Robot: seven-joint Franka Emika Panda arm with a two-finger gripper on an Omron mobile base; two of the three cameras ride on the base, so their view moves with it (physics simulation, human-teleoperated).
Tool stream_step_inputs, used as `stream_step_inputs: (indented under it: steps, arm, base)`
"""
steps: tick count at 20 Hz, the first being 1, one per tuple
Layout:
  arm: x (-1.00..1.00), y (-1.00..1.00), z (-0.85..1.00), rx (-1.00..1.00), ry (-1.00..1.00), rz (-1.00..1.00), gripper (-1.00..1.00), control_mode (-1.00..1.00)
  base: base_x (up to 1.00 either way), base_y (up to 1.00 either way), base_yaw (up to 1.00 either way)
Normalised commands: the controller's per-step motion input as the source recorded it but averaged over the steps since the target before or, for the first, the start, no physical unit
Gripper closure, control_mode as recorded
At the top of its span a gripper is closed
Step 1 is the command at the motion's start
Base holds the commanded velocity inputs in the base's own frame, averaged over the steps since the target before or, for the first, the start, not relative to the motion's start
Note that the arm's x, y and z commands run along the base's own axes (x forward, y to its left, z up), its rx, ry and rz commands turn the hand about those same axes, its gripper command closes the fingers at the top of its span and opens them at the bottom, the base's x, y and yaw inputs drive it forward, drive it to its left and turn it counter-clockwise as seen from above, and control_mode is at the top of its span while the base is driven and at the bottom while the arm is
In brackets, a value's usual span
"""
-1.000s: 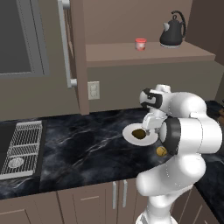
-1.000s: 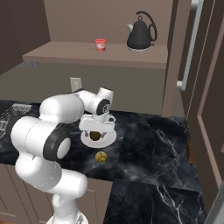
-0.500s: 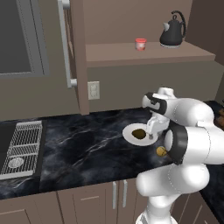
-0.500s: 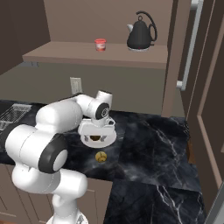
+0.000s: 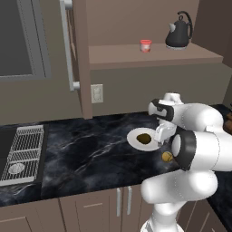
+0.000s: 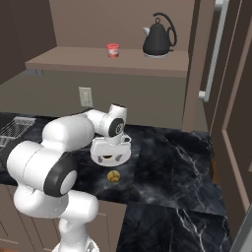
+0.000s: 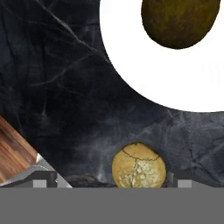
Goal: Pick the avocado and bread from the counter and place them on the plate. Then pick the jam from the cabinet and place it next to the plate. Lastly close the cabinet door.
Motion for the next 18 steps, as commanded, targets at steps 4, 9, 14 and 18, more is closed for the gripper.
stream_step_inputs:
  steps: [4, 9, 14, 18]
  arm:
    - [-0.02, -0.18, -0.16, -0.01, 0.00, 0.03, -1.00, -1.00]
    - [-0.03, -0.11, -0.15, 0.00, 0.00, -0.03, -1.00, -1.00]
    - [-0.12, -0.03, -0.08, 0.00, 0.00, -0.08, -1.00, -1.00]
    - [-0.24, -0.02, -0.09, 0.00, 0.00, -0.10, -1.00, -1.00]
  base:
    - [0.00, 0.00, 0.00]
    - [0.00, 0.00, 0.00]
    - [0.00, 0.00, 0.00]
    - [0.00, 0.00, 0.00]
